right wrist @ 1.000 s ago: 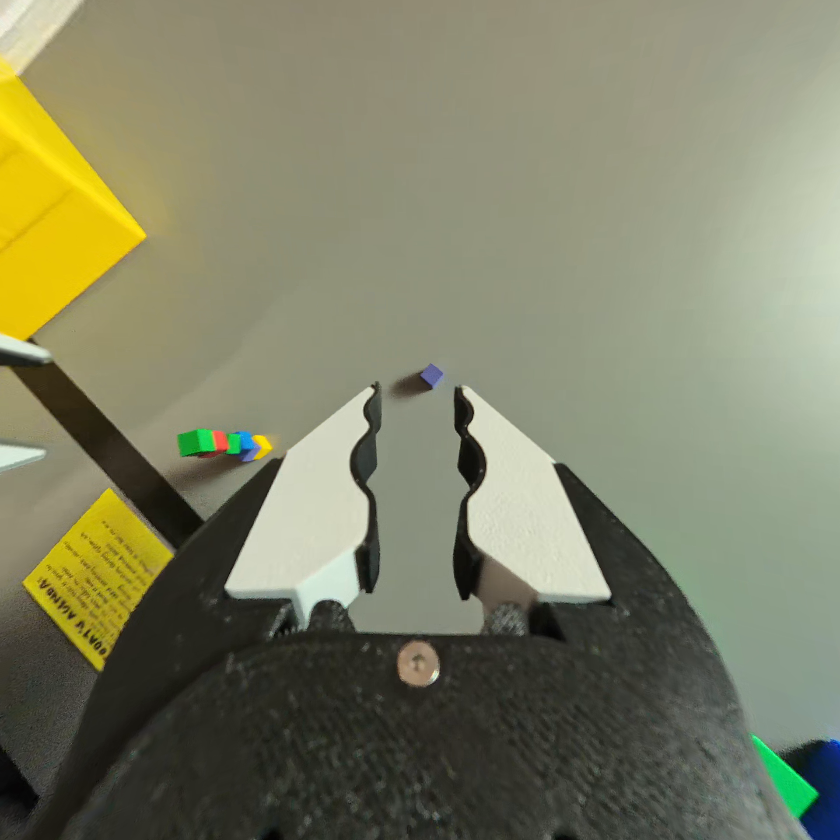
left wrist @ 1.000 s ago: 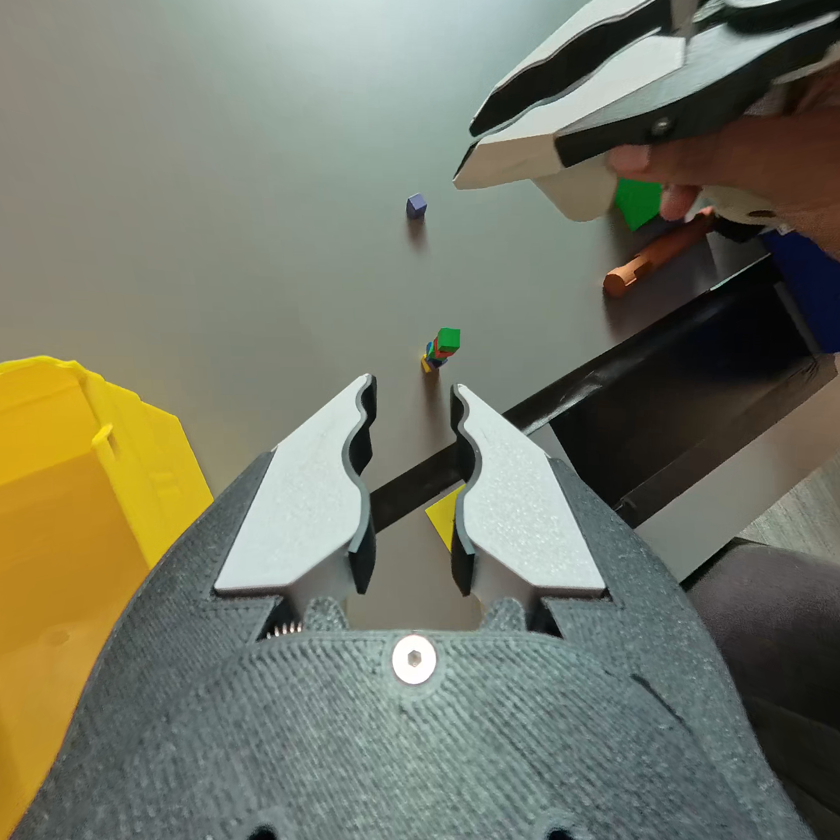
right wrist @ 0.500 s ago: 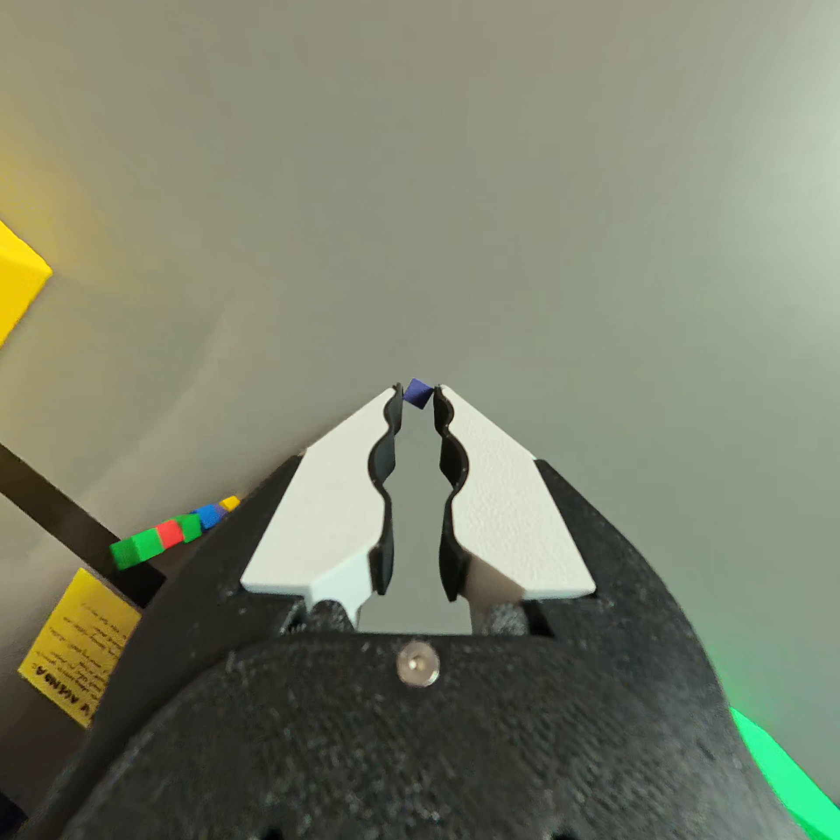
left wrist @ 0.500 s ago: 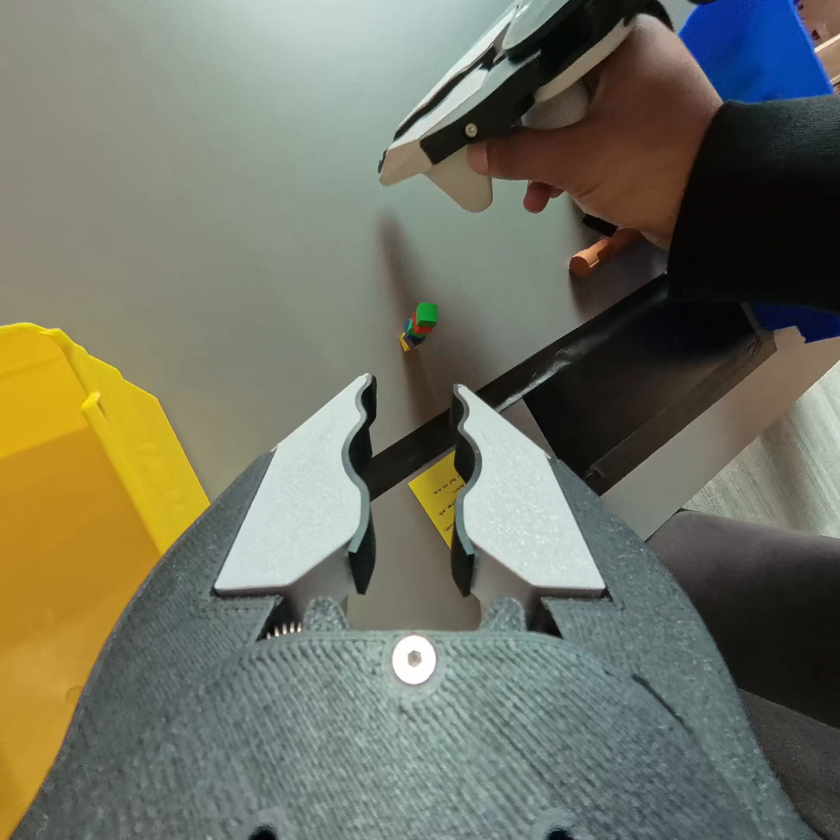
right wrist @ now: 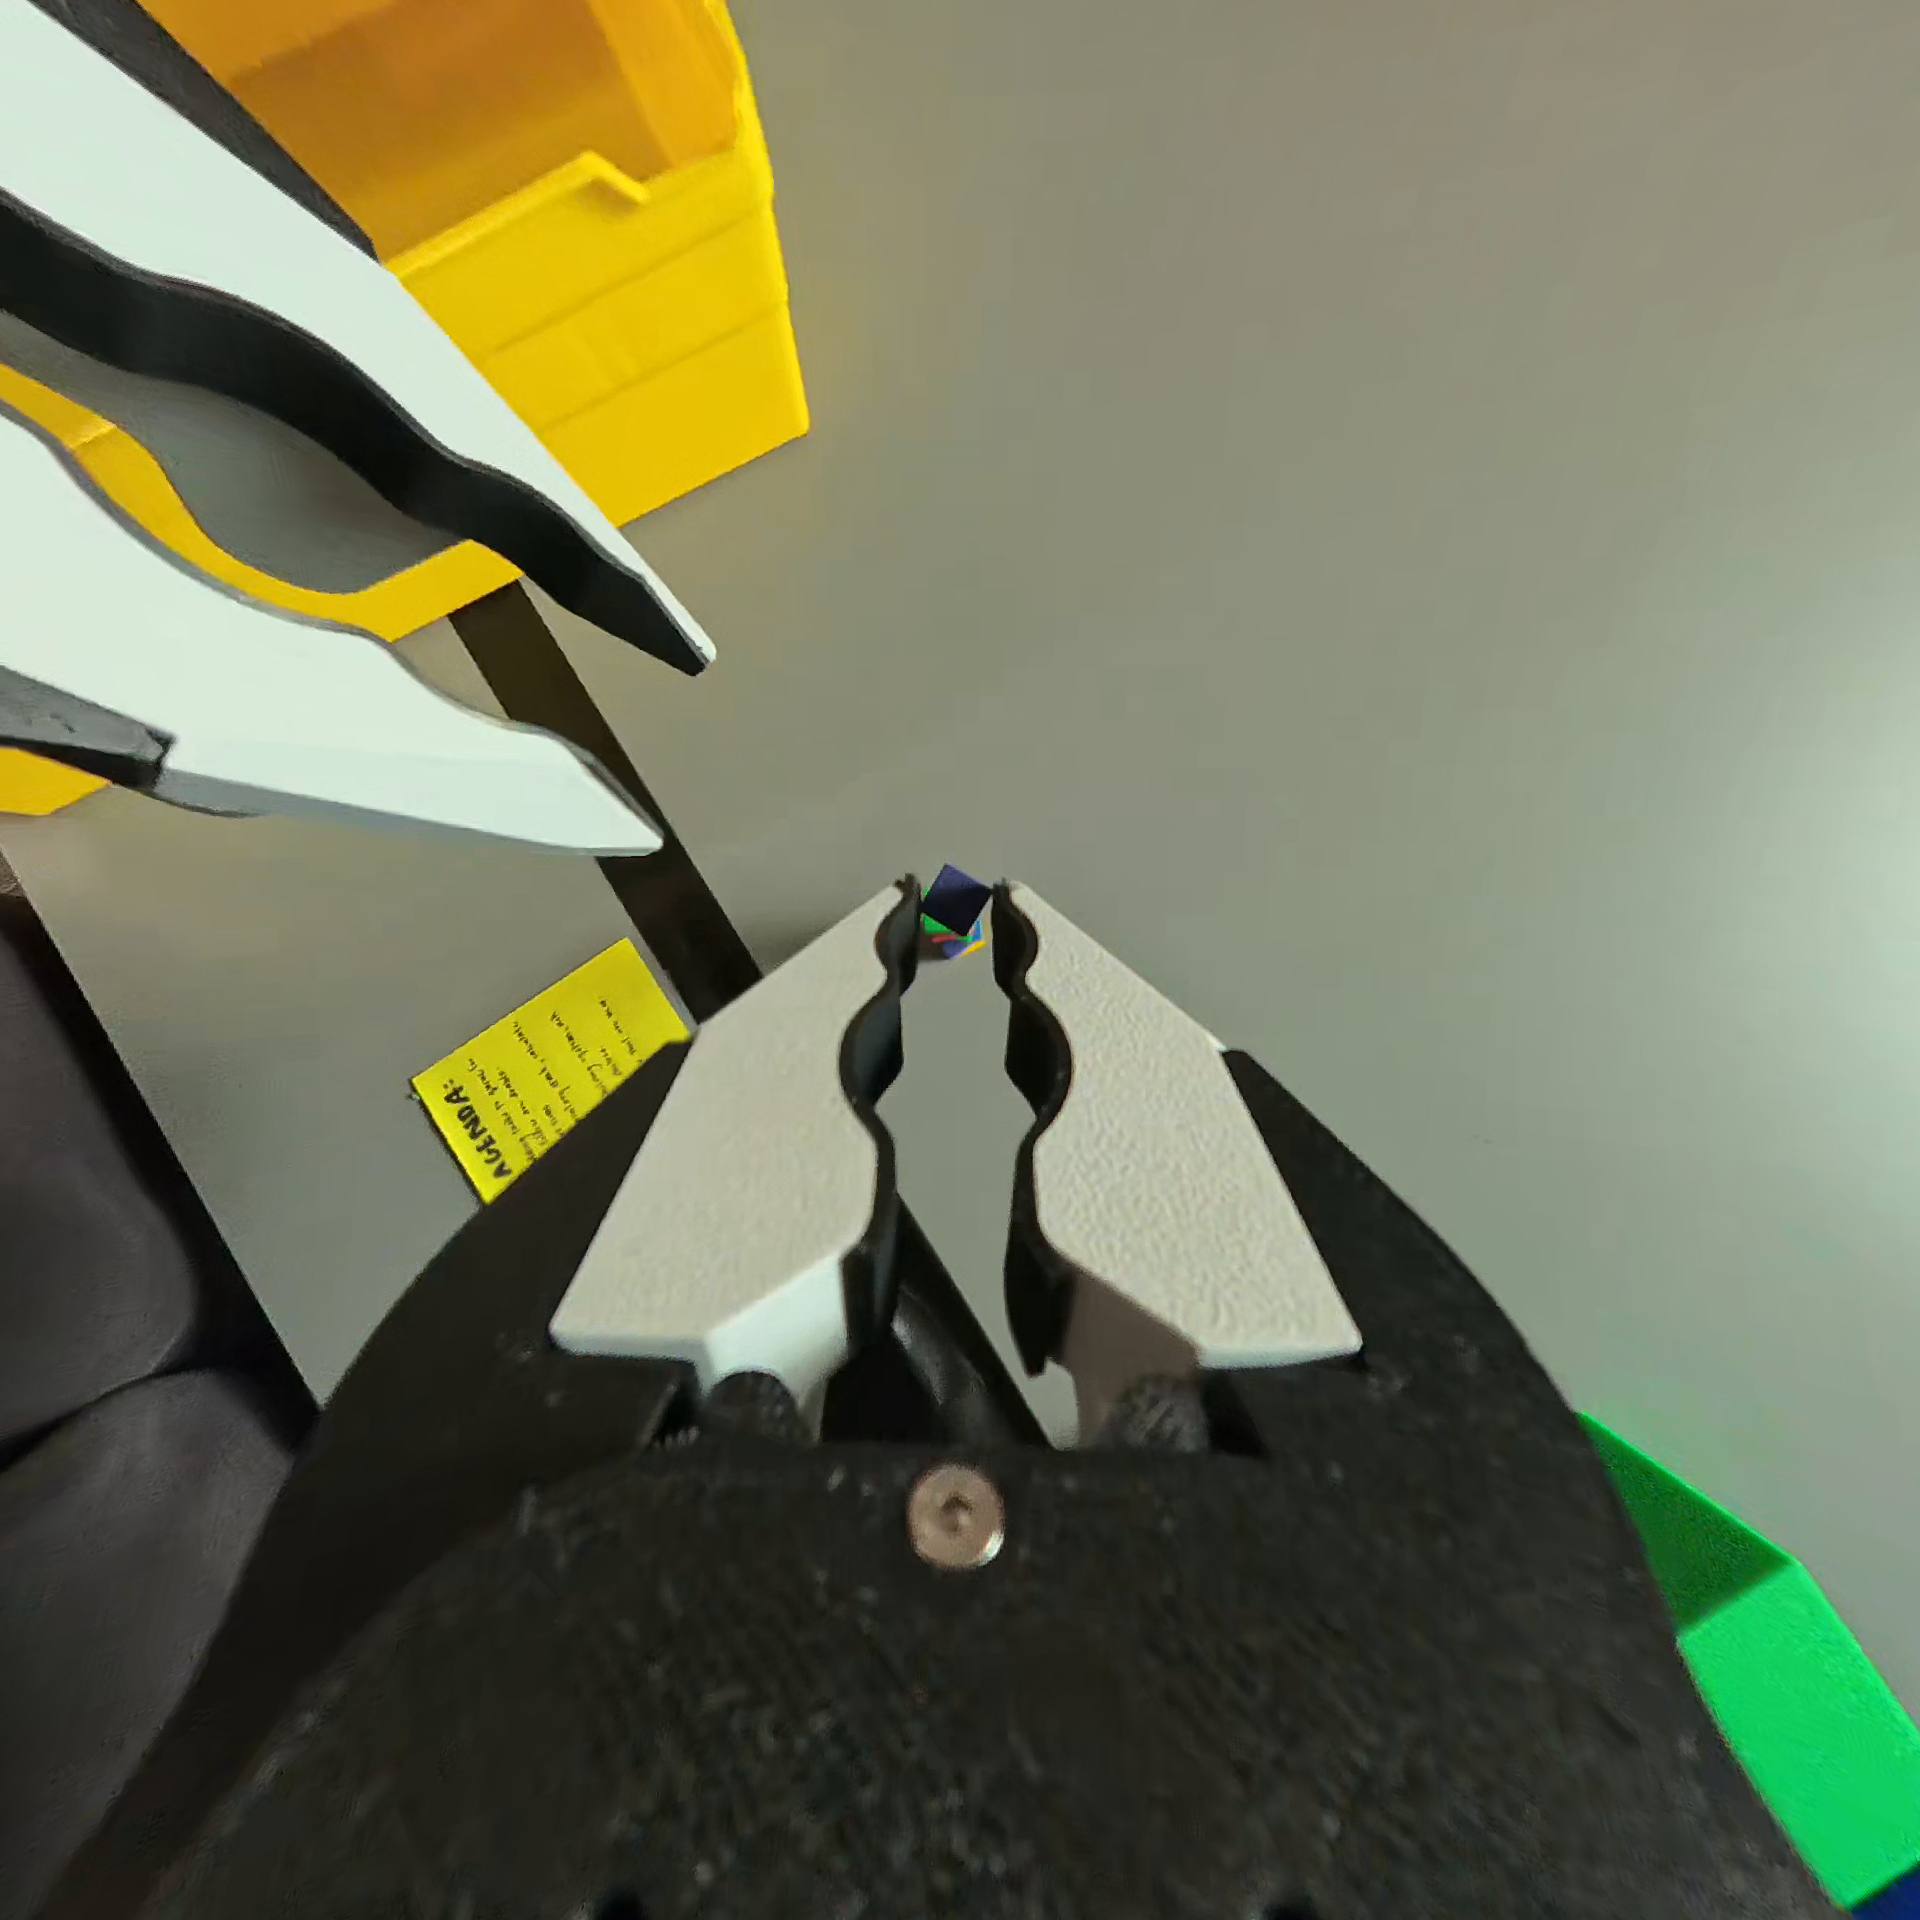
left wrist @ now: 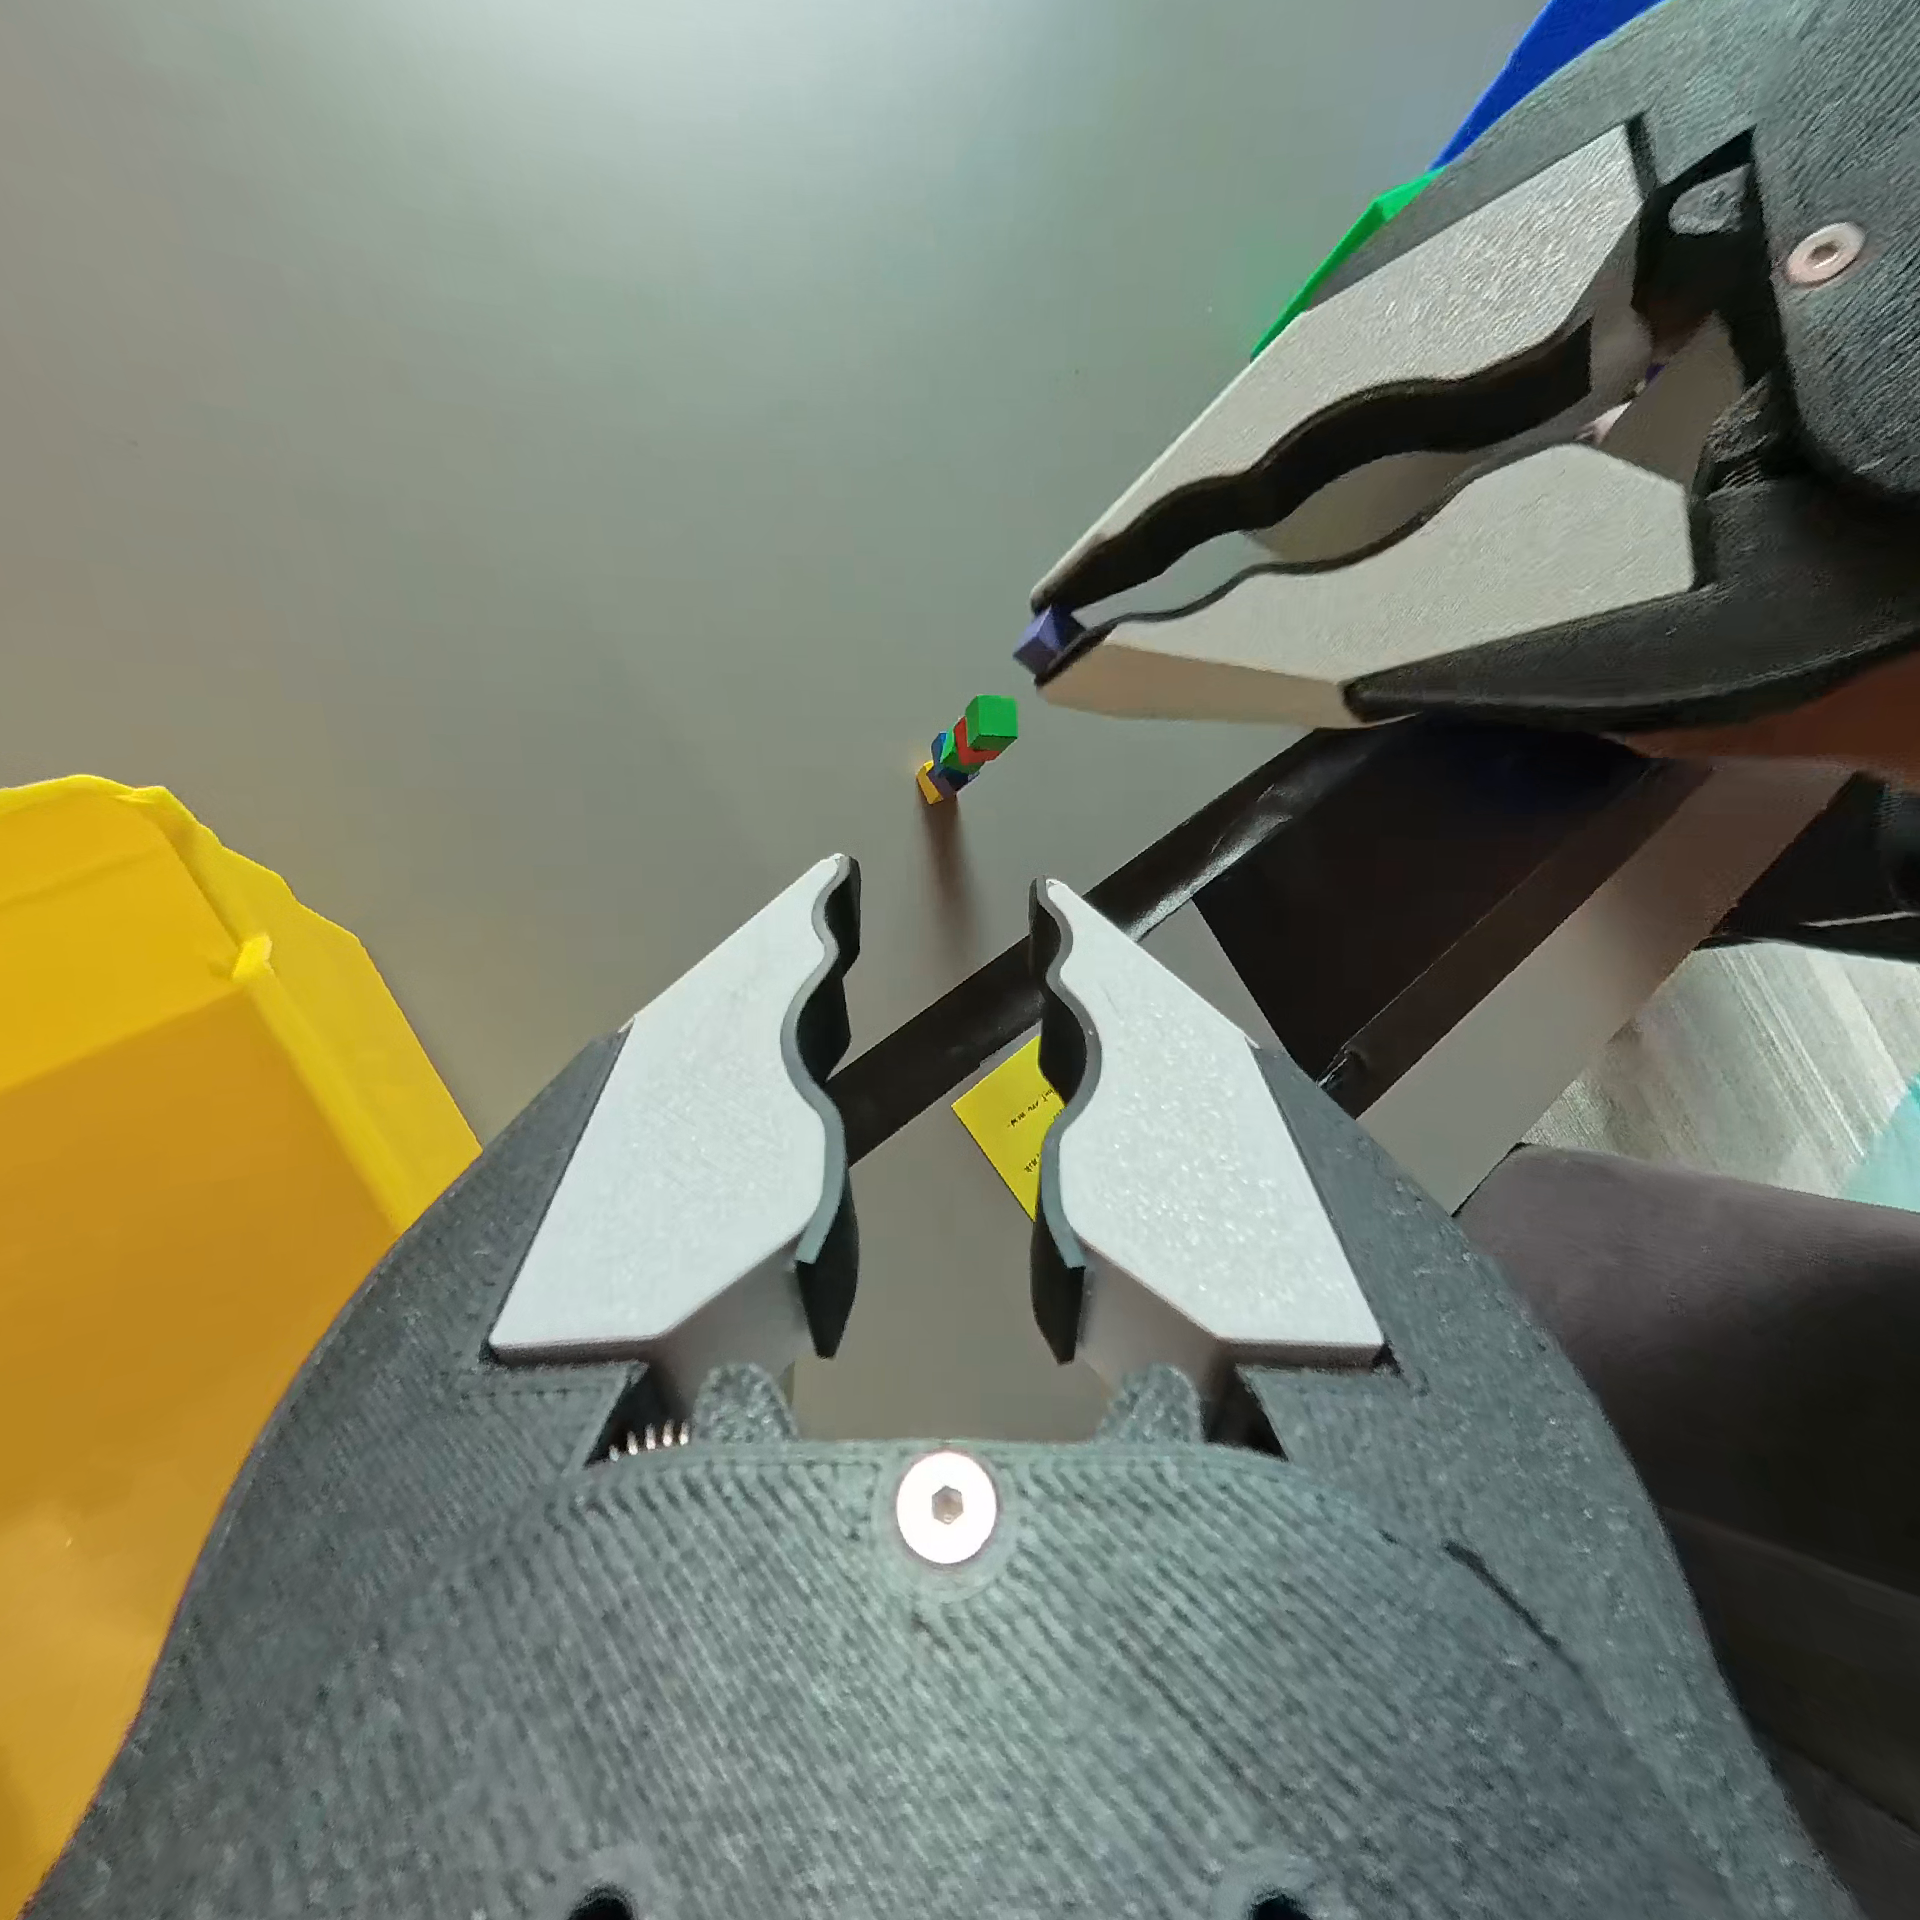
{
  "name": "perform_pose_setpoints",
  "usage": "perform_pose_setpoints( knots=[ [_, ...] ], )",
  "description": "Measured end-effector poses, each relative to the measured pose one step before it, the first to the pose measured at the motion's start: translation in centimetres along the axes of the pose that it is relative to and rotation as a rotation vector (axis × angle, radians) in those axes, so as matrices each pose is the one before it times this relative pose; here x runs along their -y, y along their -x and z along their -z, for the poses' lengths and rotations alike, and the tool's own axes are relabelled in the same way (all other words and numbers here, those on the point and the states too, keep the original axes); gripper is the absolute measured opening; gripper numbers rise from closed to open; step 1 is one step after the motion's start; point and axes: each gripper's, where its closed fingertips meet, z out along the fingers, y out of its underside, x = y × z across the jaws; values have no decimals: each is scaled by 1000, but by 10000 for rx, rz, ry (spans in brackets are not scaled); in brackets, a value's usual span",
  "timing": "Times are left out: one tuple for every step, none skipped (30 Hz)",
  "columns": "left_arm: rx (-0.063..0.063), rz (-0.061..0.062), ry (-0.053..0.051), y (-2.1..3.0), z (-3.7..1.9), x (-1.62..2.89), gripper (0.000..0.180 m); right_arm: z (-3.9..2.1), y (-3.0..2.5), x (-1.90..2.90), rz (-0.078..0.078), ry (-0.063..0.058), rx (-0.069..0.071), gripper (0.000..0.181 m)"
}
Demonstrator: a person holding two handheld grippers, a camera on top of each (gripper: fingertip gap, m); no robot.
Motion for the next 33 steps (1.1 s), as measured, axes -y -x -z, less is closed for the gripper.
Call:
perform_pose_setpoints(
  knots=[
    [-20,-50,10,-88,55,-40,29,-206,215,-175,-51,65,27,12],
    [-19,-40,-3,-97,87,-40,29,-139,168,-62,-51,26,27,12],
    [-20,-25,-11,-111,96,-30,29,-102,76,-27,-23,25,-11,12],
    [-24,-16,-12,-114,93,-55,29,-113,8,-75,14,59,-37,12],
    [-22,-10,-3,-106,77,-85,29,-134,-31,-162,31,96,-48,12],
    [-20,-6,12,-95,58,-130,29,-180,-79,-218,9,110,-49,12],
    [-11,-8,22,-66,45,-146,29,-180,-91,-207,-22,88,-42,12],
    [-2,-13,21,-52,58,-146,29,-164,-88,-145,-36,46,-30,12],
    [8,-9,11,-21,85,-113,29,-134,-69,-71,-37,17,-17,12],
    [2,-2,-3,-14,109,-76,29,-90,-45,12,-25,3,-7,12],
    [4,3,-19,1,108,-41,29,-76,-21,86,-7,-10,0,12],
    [12,4,-21,30,111,-33,29,-52,6,100,14,-6,1,12],
    [16,13,-2,68,87,-59,29,-90,1,38,32,30,-4,12],
    [4,22,-4,54,81,-47,29,-123,12,-33,29,69,6,12],
    [1,19,-17,63,59,-24,29,-143,29,-98,9,90,22,12],
    [10,16,-8,65,65,-26,29,-136,32,-105,-6,83,21,12],
    [5,10,-3,58,69,-19,29,-91,28,-74,-15,56,16,12],
    [6,5,-13,45,68,12,29,-31,19,-12,-22,22,8,12],
    [7,0,-27,24,84,36,29,-2,23,-21,-17,19,-5,12],
    [6,-1,-26,26,77,29,29,17,3,-16,-3,24,-19,12],
    [-1,3,-14,11,49,6,29,34,12,-2,5,3,-20,12],
    [-5,6,-3,1,40,-24,29,36,34,-3,-4,-8,-11,12],
    [-9,4,3,-17,20,-43,29,16,27,-10,-9,1,-9,12],
    [-7,-3,4,-10,20,-44,29,-7,16,-51,-6,15,-7,12],
    [-10,-11,2,-33,10,-26,29,-26,21,-80,-9,25,-5,12],
    [-8,-12,-1,-22,17,-14,29,-59,6,-81,-20,25,3,12],
    [-11,-14,-6,-42,19,10,29,-74,18,-97,-29,41,17,14],
    [-11,-16,-8,-30,6,17,29,-70,-6,-106,-31,59,8,17],
    [-14,-11,-2,-35,-11,18,29,21,-27,-18,-17,15,-21,19],
    [-21,-7,1,-39,-7,16,29,111,-32,118,-6,-62,-34,20],
    [-25,-16,-3,-58,-20,24,29,220,-40,180,-26,-103,-30,20],
    [-22,-25,2,-58,-25,22,29,268,-58,161,-63,-98,-36,21],
    [-23,-31,-1,-64,-26,53,29,277,-97,85,-89,-69,-42,22]
  ],
)
